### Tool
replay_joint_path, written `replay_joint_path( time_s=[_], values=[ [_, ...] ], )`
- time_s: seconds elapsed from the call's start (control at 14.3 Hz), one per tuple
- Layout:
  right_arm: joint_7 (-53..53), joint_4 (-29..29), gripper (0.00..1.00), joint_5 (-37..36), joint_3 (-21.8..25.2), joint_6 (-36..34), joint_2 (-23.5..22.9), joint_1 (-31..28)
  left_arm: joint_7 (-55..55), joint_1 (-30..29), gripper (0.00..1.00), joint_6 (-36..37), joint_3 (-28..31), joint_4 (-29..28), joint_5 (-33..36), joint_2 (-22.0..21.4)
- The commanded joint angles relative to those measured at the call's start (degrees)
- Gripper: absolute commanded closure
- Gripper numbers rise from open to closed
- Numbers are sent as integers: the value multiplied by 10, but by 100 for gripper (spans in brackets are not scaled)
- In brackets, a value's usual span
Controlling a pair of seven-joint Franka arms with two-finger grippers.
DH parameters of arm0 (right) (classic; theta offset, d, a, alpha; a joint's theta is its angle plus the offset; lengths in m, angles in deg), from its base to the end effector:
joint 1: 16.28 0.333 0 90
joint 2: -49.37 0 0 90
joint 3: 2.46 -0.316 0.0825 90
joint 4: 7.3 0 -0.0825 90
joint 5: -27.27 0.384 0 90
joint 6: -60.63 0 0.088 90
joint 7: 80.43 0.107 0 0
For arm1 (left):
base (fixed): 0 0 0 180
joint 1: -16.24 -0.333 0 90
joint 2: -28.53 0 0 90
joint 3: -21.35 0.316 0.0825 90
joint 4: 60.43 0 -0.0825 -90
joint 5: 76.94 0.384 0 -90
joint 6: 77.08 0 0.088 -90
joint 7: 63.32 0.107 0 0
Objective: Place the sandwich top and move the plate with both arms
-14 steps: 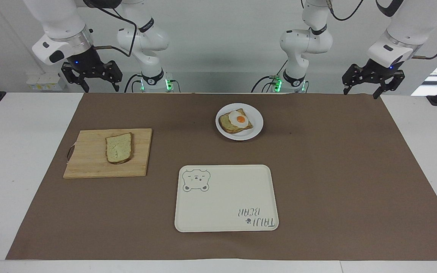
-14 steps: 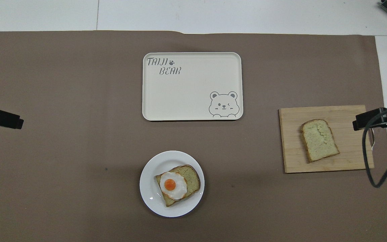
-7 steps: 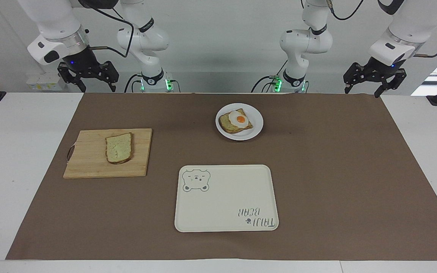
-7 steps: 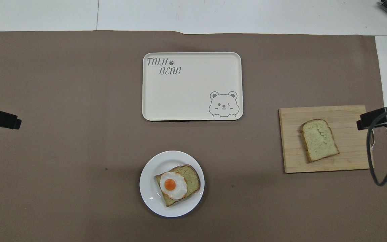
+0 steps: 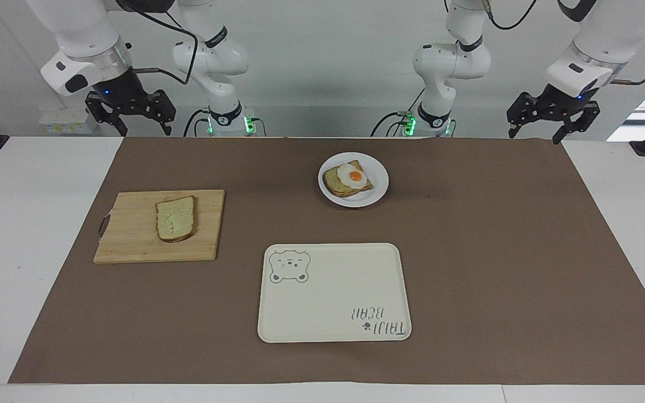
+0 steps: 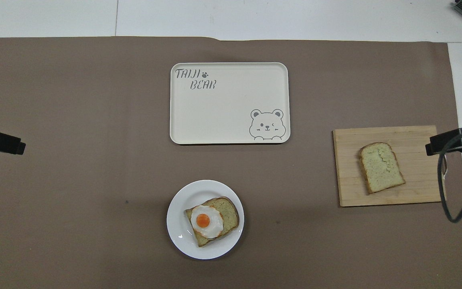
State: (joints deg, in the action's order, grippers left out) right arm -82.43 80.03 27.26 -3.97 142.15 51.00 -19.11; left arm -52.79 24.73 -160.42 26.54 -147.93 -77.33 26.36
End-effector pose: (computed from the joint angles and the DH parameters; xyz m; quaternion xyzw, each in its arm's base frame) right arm 0.5300 -0.0120 0.6491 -0.9993 -0.0059 0.0365 0.0006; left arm 0.5299 -0.0303 0.6553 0.9925 -0.1208 -0.0171 0.0062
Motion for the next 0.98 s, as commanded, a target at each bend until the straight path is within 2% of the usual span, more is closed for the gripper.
replay_joint_path(
  time_s=[0.0, 0.28, 0.42, 0.7, 0.91],
  values=[
    [1, 35, 0, 12, -1, 17, 22, -8, -6, -3, 0, 12, 0, 8, -4, 2],
    [-2, 102, 0, 11, 0, 62, 60, -20, -6, -3, 0, 12, 0, 8, -4, 2],
    [-3, 119, 0, 9, 0, 73, 60, -44, -6, -3, 0, 12, 0, 8, -4, 2],
    [-10, 194, 0, 8, 0, 133, 60, -83, -6, -3, 0, 12, 0, 8, -4, 2],
    [-22, 233, 0, 8, 0, 181, 53, -85, -6, -3, 0, 12, 0, 8, -4, 2]
  ],
)
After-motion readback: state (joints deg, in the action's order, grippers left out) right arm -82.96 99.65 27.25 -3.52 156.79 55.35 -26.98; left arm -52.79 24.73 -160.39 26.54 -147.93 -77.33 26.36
